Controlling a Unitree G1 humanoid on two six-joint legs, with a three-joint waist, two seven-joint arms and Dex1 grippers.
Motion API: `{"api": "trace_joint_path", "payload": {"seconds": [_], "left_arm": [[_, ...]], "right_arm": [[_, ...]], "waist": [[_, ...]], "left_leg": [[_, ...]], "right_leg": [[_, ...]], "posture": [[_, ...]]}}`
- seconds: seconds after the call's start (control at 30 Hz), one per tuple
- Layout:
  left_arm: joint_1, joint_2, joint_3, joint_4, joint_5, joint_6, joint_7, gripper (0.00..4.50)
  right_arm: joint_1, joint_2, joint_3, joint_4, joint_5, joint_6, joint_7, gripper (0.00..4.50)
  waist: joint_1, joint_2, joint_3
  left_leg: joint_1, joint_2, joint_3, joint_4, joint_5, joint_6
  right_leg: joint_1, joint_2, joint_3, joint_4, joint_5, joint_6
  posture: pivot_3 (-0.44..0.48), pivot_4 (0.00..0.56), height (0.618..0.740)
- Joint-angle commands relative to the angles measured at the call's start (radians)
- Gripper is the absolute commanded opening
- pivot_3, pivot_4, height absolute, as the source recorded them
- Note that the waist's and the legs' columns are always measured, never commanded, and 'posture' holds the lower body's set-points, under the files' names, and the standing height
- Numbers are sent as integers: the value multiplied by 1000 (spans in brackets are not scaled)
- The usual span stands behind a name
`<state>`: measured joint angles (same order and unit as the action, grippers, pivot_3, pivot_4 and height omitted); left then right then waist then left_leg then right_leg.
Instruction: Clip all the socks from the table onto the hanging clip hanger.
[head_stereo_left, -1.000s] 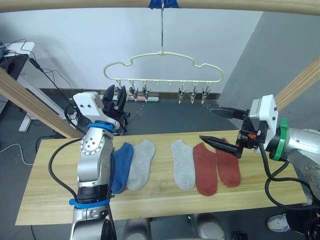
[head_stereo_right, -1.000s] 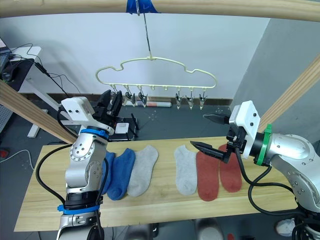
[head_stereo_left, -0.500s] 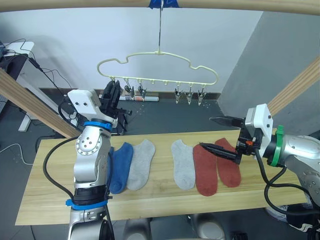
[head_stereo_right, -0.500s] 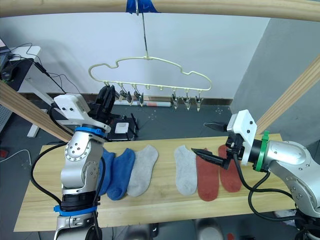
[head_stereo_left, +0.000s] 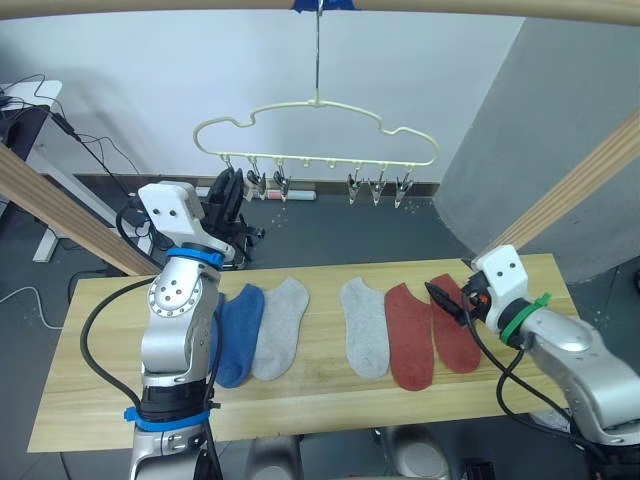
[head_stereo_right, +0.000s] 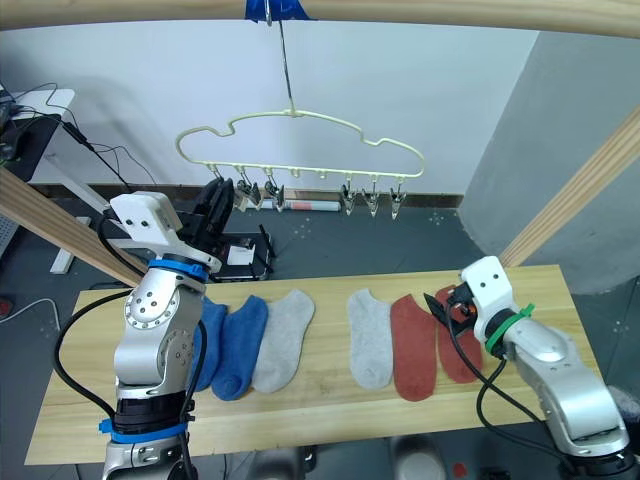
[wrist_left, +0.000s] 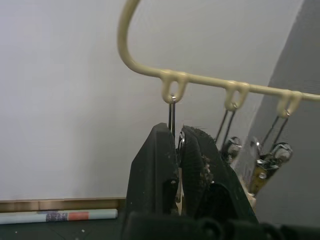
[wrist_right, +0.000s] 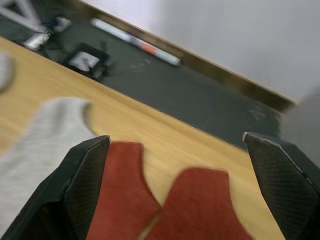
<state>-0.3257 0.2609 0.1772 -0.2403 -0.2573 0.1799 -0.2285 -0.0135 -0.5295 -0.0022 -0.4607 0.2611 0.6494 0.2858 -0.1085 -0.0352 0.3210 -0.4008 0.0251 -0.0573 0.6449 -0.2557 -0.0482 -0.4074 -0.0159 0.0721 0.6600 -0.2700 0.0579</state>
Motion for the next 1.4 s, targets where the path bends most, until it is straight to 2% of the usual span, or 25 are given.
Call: {"api": "trace_joint_path", "payload": {"seconds": [0.03, 0.23, 0.47, 0.6, 0.93, 1.03, 1.1, 1.17, 1.3, 1.4], "left_arm": [[5, 14, 0, -60, -8, 13, -6, 83], [10, 21, 3, -73, -16, 31, -11, 83], [9, 22, 2, -72, -24, 41, -20, 83], [13, 26, 2, -80, -45, 62, -44, 83], [15, 60, 16, -107, -113, 125, -98, 83], [8, 70, 27, -119, -153, 164, -110, 83], [-16, 88, 52, -151, -250, 255, -123, 83], [-29, 103, 66, -169, -303, 307, -125, 83], [-54, 128, 96, -207, -417, 421, -112, 83], [-66, 134, 107, -221, -474, 473, -95, 83]], "right_arm": [[48, 69, 19, 80, -97, -75, -97, 4500], [82, 208, -31, 171, -142, -77, -211, 4500], [86, 286, -53, 273, -134, -64, -211, 4500], [84, 310, -76, 298, -133, -59, -214, 3580], [84, 313, -128, 316, -116, -63, -189, 12], [87, 284, -121, 280, -127, -96, -155, 0], [66, 163, -3, 131, -178, -199, -6, 0], [53, 99, 61, 56, -195, -251, 67, 0], [-15, 75, 177, -54, -142, -316, 206, 0], [-58, 101, 238, -72, -128, -335, 244, 0]], "waist": [[2, 3, 6], [4, 4, 10], [4, 5, 10], [4, 5, 10], [10, 5, 11], [11, 5, 12], [11, 9, 20], [5, 10, 34], [0, 7, 36], [4, 6, 37]], "left_leg": [[0, 0, 0, 0, 0, 0], [-1, 1, 2, 0, 0, -1], [-1, 1, 2, -1, 0, -1], [-1, 1, 2, 0, 0, -1], [-1, 1, 2, -1, 0, -2], [-1, 1, 2, -1, 0, -2], [-1, 1, 2, -1, 0, -2], [-1, 0, 5, 0, 0, -2], [-1, 2, 3, -1, 1, -7], [-1, 4, 0, -2, 0, -9]], "right_leg": [[0, 0, 0, 0, 0, 0], [-2, -2, 2, 0, 0, 0], [-2, -2, 2, 0, -2, 3], [-2, -1, 2, 0, -2, 3], [-2, -1, 2, 0, -2, 4], [-2, -1, 2, -1, -2, 4], [-2, -1, 2, -1, -2, 4], [-3, -2, 5, -1, -3, 6], [-4, 5, 4, 0, -3, 6], [-5, 7, 2, 1, -3, 6]], "posture": [[-180, 366, 740], [-165, 368, 740], [-163, 370, 740], [-157, 372, 740], [-154, 377, 740], [-157, 379, 740], [-164, 381, 740], [-164, 381, 740], [-165, 383, 740], [-162, 382, 740]]}}
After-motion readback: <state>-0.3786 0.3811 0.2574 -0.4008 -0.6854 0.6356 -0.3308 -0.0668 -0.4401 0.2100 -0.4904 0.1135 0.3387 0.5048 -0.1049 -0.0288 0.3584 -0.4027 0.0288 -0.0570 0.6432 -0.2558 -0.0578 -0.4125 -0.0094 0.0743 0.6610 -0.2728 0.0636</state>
